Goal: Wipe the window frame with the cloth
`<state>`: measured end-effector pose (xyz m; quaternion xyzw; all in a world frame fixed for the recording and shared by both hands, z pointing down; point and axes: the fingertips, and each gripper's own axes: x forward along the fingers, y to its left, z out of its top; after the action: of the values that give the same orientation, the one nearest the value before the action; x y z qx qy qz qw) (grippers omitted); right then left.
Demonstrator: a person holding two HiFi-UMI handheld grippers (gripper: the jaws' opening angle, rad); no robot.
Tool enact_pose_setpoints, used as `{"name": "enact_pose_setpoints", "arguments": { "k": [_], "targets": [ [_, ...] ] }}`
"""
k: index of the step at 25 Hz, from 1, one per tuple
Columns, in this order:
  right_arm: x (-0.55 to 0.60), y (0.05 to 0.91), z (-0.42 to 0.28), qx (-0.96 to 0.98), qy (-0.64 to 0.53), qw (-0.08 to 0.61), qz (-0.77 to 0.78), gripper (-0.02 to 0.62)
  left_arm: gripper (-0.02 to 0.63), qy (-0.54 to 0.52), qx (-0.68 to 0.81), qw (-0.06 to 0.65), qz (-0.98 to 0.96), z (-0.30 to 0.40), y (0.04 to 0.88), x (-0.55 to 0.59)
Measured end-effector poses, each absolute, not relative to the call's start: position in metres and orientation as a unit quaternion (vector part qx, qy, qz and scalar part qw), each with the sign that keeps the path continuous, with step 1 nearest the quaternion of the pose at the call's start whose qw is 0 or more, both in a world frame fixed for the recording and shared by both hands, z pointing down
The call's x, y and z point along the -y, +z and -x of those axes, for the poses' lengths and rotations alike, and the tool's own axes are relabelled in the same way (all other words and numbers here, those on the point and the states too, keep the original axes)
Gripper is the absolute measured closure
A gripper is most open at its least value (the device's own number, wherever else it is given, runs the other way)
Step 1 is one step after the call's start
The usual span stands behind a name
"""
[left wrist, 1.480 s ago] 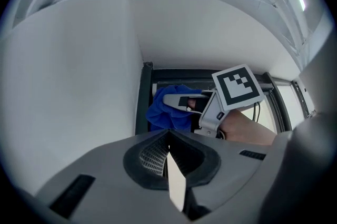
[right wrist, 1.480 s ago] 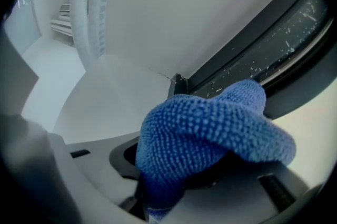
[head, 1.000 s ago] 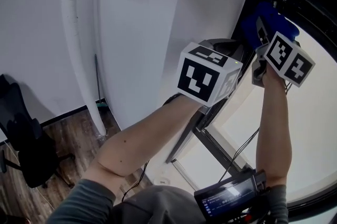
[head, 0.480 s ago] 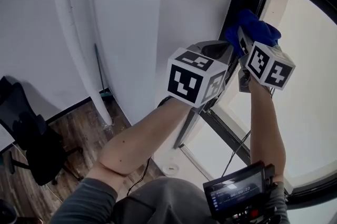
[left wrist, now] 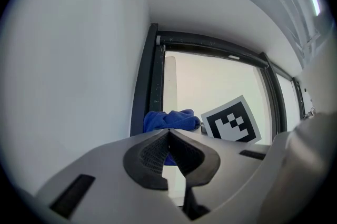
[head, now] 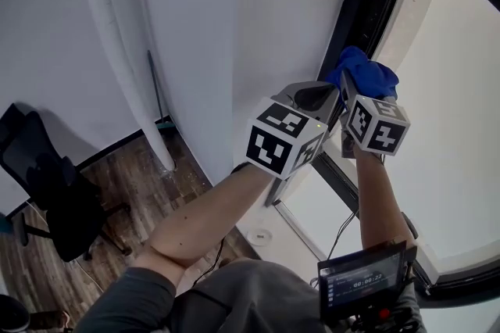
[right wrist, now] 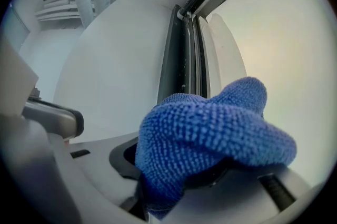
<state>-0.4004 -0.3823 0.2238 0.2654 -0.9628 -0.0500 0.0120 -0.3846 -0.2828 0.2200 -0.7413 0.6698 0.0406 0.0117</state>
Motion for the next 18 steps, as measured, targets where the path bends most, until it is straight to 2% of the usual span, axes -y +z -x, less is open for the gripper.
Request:
{"name": "enact_pose_setpoints", "arguments": {
  "k": [13, 18],
  "targets": [
    [0.382, 0.337, 0.395, 0.962, -0.021, 0.061, -0.264, 0.436, 0.601, 0.024, -0.68, 0.001, 0.733, 0.379, 0.293, 0.277],
    [0.383, 0.37, 0.393, 0.96, -0.026, 0.071, -0.269, 0.436, 0.601, -0.02, -0.688, 0.008, 0.725, 0.379, 0.33, 0.281]
  ]
}}
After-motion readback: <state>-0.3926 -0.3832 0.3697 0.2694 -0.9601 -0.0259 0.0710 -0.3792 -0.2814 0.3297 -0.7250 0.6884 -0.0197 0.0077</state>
